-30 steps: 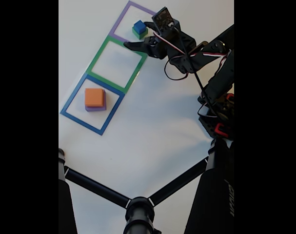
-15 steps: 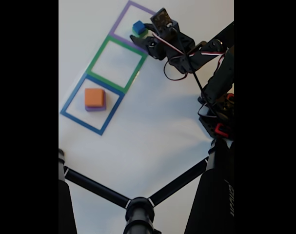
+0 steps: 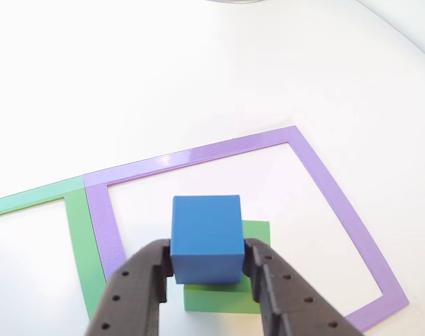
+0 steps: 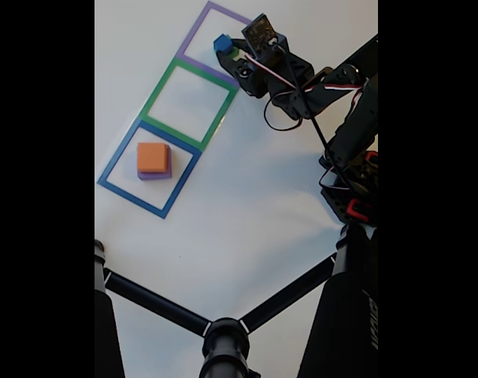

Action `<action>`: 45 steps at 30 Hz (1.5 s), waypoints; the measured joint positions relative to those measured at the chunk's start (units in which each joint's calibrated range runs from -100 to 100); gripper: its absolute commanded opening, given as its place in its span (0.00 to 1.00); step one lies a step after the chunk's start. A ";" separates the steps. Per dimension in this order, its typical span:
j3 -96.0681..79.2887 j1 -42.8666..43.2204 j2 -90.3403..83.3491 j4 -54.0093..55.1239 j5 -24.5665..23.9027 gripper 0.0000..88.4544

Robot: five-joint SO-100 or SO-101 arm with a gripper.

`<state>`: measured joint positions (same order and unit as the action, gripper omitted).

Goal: Tower of hanoi

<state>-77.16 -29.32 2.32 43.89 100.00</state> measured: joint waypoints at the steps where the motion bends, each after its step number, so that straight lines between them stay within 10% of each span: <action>1: 0.00 0.00 -0.25 -0.48 0.00 0.02; 11: 2.21 1.99 -24.57 -29.50 0.00 0.02; 30: 55.25 6.79 -48.21 -129.95 0.00 0.01; 45: 64.01 19.08 -51.75 -141.96 0.00 0.02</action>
<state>-13.15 -10.24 -49.43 -98.07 100.00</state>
